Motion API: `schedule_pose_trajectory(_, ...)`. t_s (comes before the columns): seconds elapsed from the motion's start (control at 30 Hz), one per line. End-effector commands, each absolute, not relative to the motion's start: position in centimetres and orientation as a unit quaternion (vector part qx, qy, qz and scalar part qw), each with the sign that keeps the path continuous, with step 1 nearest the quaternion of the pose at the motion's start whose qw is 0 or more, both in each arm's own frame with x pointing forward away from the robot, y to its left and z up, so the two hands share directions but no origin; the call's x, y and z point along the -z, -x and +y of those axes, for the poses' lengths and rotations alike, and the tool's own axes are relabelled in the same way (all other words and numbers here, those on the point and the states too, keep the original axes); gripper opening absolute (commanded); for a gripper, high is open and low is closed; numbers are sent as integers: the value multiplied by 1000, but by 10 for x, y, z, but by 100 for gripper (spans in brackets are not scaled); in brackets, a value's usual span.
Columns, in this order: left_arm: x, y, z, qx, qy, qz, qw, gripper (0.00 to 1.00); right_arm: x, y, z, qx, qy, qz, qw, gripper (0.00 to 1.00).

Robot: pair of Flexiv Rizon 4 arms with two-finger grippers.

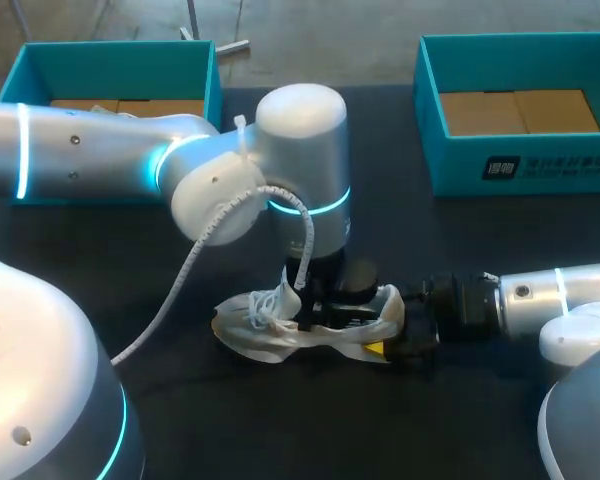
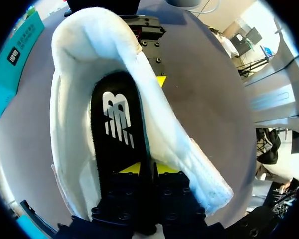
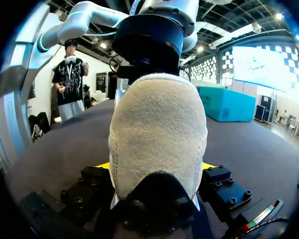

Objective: Take the shoe out of the shoebox, open the shoe tongue, remove and reinsert the insole, then place the shoe into the shoebox

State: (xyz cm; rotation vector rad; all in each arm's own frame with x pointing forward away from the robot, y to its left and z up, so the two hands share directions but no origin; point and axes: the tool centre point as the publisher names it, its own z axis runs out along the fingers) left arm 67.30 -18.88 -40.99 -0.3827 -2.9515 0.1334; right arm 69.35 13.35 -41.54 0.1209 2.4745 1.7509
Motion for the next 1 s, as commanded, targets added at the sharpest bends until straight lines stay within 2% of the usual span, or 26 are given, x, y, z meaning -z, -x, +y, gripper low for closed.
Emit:
schedule_pose_trajectory(0.03,426,-675,-192,-37,116,-992,43,19,415,-694,135,-574,-40,816,53,0)
schedule_pose_trajectory(0.4,438,-692,-195,-20,90,-996,-18,17,415,-694,135,-574,-40,816,53,0)
schedule_pose_trajectory(0.5,440,-700,-195,-21,75,-997,-28,12,415,-694,135,-574,-40,816,53,0)
schedule_pose_trajectory(0.57,440,-705,-194,-23,67,-997,-30,2,415,-694,135,-574,-40,816,53,0)
schedule_pose_trajectory(0.77,437,-711,-192,-29,59,-997,-36,0,415,-694,135,-574,-40,816,53,0)
schedule_pose_trajectory(1.0,423,-709,-187,-85,61,-994,34,0,415,-694,135,-574,-40,816,53,0)
